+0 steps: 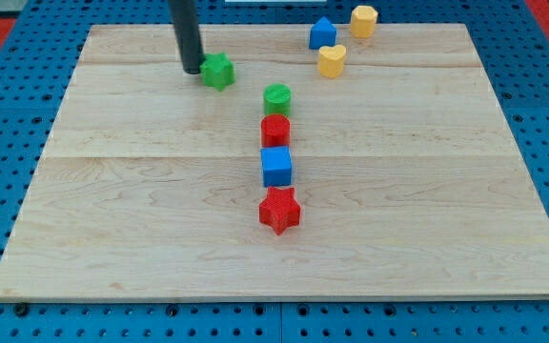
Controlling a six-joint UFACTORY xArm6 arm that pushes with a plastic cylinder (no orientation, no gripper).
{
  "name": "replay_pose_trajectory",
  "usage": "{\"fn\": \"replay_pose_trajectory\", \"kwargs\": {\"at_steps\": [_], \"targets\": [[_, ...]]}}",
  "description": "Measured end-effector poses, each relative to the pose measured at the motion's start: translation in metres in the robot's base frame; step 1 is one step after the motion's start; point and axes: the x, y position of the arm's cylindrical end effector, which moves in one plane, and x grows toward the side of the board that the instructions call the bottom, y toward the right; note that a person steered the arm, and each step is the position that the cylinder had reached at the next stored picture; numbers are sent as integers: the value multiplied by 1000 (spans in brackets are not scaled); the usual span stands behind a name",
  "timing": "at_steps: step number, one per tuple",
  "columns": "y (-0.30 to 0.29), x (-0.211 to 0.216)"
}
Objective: Move the yellow heart down and slightly right
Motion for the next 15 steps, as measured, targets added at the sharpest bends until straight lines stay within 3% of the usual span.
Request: {"fn": "replay_pose_trajectory", "kwargs": {"at_steps": [1, 2, 4, 5, 7, 9, 12, 15], "targets": [[-3, 0], [-42, -31], [89, -81], [147, -72], [196, -53], [172, -13], [89, 6], [178, 27]]}}
